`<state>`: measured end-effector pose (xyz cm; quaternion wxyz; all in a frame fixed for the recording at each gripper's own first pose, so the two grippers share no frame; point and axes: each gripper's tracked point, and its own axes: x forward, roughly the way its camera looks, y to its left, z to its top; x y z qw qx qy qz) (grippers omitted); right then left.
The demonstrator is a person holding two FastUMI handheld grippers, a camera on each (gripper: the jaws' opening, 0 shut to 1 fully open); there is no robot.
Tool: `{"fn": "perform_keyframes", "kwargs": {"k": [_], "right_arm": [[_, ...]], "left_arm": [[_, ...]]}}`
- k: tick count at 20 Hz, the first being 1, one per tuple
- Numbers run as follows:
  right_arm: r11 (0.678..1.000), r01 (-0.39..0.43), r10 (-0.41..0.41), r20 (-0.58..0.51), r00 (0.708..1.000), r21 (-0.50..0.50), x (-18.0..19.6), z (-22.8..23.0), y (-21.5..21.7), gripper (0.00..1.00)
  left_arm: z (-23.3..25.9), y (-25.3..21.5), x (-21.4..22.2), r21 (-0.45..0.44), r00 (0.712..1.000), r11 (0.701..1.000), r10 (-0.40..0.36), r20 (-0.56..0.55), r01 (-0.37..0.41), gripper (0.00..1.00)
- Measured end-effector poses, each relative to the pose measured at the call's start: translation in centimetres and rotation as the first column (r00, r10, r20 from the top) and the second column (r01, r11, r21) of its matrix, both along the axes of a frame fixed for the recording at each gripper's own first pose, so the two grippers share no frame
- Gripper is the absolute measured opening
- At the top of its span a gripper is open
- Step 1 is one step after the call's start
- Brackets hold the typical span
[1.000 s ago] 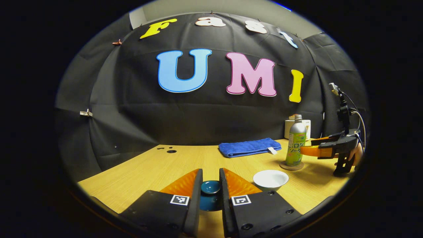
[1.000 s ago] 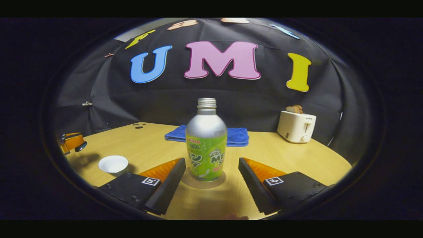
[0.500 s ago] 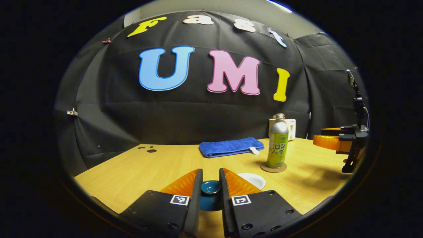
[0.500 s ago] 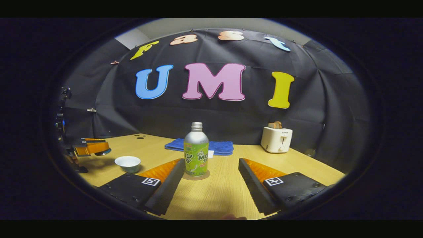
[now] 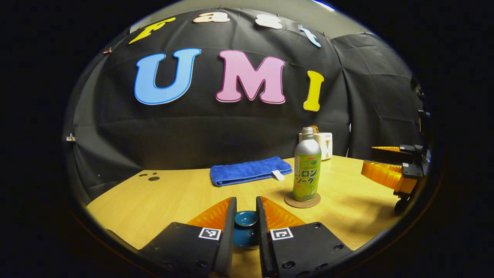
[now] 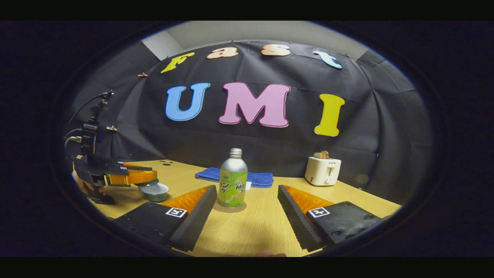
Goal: Open the teacup lid with one hand, grasp the water bottle and pour water into the teacup with the other hand; after pouring, place the water bottle on the coaster and then close the teacup lid.
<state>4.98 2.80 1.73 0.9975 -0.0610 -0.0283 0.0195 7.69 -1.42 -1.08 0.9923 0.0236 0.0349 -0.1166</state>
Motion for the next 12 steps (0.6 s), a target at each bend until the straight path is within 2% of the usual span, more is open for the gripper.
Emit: {"fn": "perform_keyframes", "kwargs": {"k": [3, 5, 12], "right_arm": [[1.000, -0.014, 0.014, -0.015, 1.000, 0.004, 0.1, -0.8, 0.4, 0.98], [1.000, -0.022, 0.023, -0.026, 0.999, 0.017, 0.3, -1.1, 0.6, 0.98], [0.998, -0.032, 0.035, -0.063, 0.997, 0.060, 0.7, -2.1, 0.6, 0.98]], "left_arm": [[-0.7, -0.4, 0.5, 0.008, 0.999, 1.000, 0.004, -0.036, -0.004, 0.35], [-1.0, -0.5, 0.7, 0.018, 0.999, 1.000, 0.006, -0.052, -0.005, 0.32], [-1.7, -0.9, 1.1, 0.058, 0.996, 0.998, 0.010, -0.088, -0.005, 0.32]]}}
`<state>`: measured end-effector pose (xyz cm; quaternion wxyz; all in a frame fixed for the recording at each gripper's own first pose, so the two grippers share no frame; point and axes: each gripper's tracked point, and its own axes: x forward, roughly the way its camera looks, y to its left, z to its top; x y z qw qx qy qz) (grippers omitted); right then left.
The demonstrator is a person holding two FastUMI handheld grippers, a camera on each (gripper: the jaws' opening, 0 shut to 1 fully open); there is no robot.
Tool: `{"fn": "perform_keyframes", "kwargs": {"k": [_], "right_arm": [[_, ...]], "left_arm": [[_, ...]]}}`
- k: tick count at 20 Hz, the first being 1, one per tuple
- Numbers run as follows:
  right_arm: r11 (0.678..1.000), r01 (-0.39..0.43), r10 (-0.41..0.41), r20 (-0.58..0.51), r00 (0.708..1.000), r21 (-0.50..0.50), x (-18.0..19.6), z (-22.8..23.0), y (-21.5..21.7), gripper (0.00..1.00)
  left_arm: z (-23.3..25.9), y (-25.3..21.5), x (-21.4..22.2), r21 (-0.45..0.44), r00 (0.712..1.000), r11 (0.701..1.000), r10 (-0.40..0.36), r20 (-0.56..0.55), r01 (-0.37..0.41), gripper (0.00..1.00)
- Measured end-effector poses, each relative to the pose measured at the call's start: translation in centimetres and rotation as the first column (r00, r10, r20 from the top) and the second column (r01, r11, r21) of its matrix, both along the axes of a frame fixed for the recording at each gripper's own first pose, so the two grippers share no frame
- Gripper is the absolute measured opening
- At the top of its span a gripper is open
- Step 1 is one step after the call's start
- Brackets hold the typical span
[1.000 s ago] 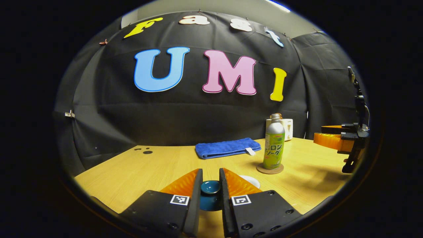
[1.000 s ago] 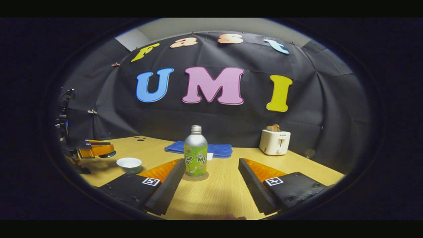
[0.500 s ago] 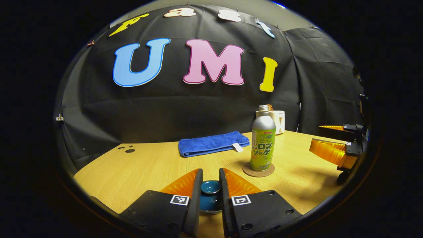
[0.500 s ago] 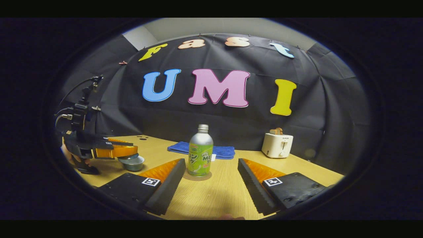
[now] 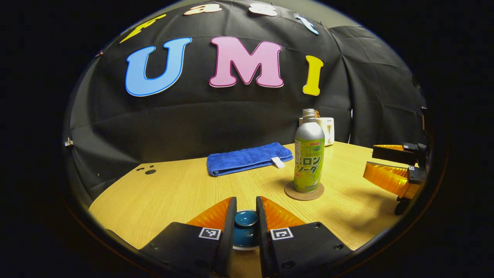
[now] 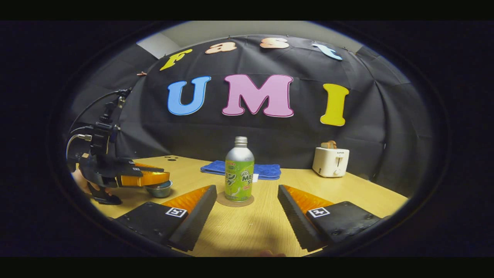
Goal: Open the teacup lid with one hand, grasp the water bottle and pour water into the teacup with the other hand; after pouring, place the water bottle on the coaster and then close the teacup lid.
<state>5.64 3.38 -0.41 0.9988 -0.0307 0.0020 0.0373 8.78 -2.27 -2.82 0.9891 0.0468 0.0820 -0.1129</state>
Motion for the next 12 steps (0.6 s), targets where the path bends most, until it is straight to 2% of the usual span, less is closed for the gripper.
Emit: {"fn": "perform_keyframes", "kwargs": {"k": [6, 12], "right_arm": [[0.998, 0.005, -0.004, -0.010, 1.000, 0.067, 0.04, -0.17, -0.51, 0.98], [0.998, 0.002, -0.002, -0.010, 1.000, 0.063, 0.09, -0.27, -0.41, 0.98]], "left_arm": [[-0.46, 0.09, 0.23, -0.002, 1.000, 1.000, 0.007, -0.026, -0.007, 0.33], [-0.68, 0.18, 0.23, 0.010, 0.999, 1.000, 0.013, -0.037, -0.012, 0.33]]}}
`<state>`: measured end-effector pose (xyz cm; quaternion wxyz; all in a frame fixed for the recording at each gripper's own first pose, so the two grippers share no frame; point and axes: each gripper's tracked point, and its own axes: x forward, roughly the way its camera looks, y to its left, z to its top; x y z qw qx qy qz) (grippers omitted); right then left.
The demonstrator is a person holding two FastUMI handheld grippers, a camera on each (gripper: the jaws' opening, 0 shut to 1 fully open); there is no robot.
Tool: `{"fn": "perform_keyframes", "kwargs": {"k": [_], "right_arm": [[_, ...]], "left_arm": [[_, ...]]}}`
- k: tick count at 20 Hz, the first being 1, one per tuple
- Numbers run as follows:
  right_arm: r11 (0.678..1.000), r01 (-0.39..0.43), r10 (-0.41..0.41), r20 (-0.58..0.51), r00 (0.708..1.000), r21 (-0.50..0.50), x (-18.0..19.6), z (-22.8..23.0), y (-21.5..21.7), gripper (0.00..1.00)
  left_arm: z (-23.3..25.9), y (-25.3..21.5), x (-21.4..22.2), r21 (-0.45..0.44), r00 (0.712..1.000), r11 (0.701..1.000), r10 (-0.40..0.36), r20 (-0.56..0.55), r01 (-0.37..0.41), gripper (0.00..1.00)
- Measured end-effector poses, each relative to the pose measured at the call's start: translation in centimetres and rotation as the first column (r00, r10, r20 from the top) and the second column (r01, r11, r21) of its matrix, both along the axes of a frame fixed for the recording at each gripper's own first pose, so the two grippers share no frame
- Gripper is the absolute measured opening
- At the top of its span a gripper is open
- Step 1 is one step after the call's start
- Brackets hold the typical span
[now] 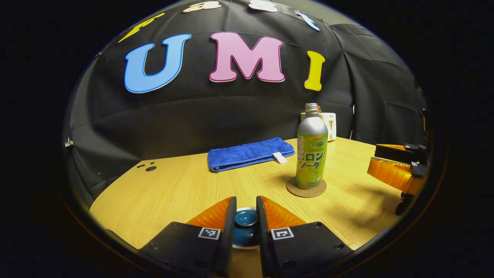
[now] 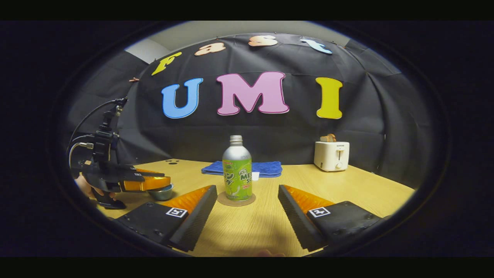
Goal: Open the teacup lid with one hand, grasp the water bottle and pour water into the teacup with the other hand; after pouring, place the water bottle on the coaster and then close the teacup lid.
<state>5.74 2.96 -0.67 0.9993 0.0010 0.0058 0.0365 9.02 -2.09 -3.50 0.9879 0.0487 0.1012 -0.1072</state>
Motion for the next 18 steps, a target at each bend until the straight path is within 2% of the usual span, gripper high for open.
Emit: {"fn": "perform_keyframes", "kwargs": {"k": [7, 10, 12, 14, 18], "right_arm": [[1.000, 0.003, -0.003, 0.002, 1.000, 0.000, 0.0, 0.0, -0.1, 0.98], [1.000, 0.003, -0.003, 0.002, 1.000, 0.000, 0.0, 0.0, 0.0, 0.98], [1.000, 0.003, -0.003, 0.002, 1.000, 0.000, 0.0, 0.1, -0.1, 0.98], [1.000, 0.003, -0.003, 0.002, 1.000, 0.000, 0.0, 0.0, -0.1, 0.98], [1.000, 0.003, -0.003, -0.001, 1.000, 0.001, 0.0, 0.0, 0.0, 0.98]], "left_arm": [[0.1, 0.3, -0.3, -0.009, 1.000, 1.000, 0.010, 0.007, -0.010, 0.38], [0.6, 0.8, -1.0, -0.020, 0.999, 0.999, 0.027, 0.040, -0.026, 0.72], [1.2, 1.2, -1.7, -0.022, 0.996, 0.999, 0.050, 0.075, -0.048, 0.90], [1.6, 1.8, -2.5, -0.030, 0.990, 0.996, 0.088, 0.112, -0.085, 0.96], [2.4, 1.9, -4.3, -0.096, 0.977, 0.987, 0.145, 0.154, -0.131, 0.97]]}}
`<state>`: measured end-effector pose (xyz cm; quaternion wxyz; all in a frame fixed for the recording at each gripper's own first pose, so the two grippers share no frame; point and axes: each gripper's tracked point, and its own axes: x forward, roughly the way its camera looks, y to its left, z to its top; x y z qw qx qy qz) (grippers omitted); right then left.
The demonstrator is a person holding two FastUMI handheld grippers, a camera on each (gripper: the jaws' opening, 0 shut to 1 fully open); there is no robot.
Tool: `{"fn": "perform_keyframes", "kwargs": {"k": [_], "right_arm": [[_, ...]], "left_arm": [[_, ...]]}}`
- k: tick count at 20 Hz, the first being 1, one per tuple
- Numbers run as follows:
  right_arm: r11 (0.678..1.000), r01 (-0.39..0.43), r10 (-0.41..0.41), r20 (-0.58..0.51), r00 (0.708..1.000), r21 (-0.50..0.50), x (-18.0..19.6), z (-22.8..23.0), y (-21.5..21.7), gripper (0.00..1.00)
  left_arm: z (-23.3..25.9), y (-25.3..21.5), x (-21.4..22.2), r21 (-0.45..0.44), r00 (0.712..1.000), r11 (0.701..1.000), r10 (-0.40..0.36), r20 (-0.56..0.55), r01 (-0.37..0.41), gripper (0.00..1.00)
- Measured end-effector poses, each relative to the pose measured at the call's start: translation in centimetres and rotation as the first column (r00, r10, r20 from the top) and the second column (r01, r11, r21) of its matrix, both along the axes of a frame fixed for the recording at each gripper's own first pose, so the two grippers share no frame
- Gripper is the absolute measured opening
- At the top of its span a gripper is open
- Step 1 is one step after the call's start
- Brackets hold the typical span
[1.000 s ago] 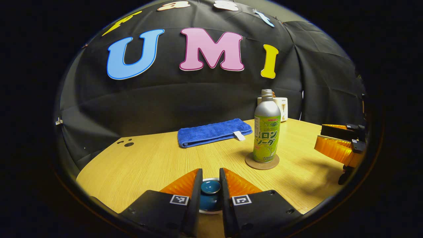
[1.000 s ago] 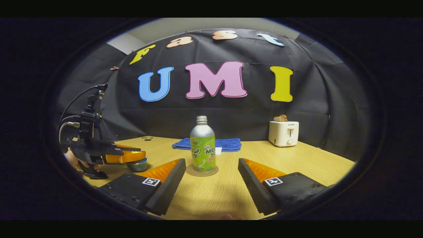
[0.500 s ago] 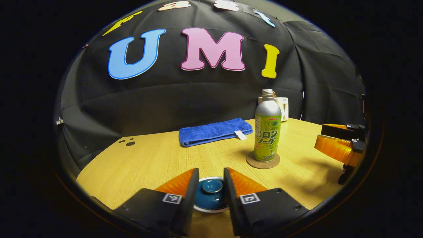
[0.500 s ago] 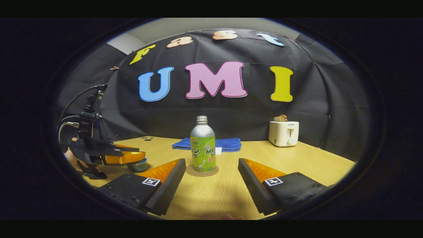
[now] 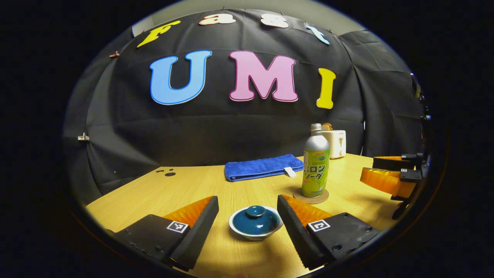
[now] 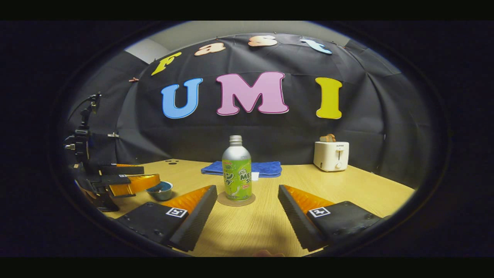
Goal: Open the teacup lid with one hand, grasp the water bottle and pour water into the teacup with the other hand; after pouring, place the water bottle on the coaster and then close the teacup lid.
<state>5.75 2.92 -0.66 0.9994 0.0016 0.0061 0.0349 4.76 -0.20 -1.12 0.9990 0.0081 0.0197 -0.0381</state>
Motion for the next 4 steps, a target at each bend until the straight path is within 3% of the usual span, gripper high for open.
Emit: {"fn": "perform_keyframes", "kwargs": {"k": [4], "right_arm": [[1.000, -0.016, 0.016, 0.002, 1.000, -0.001, -0.55, 0.08, 0.66, 0.98]], "left_arm": [[0.61, -1.02, -1.18, -0.035, 0.999, 0.999, 0.022, 0.044, -0.021, 0.96]]}}
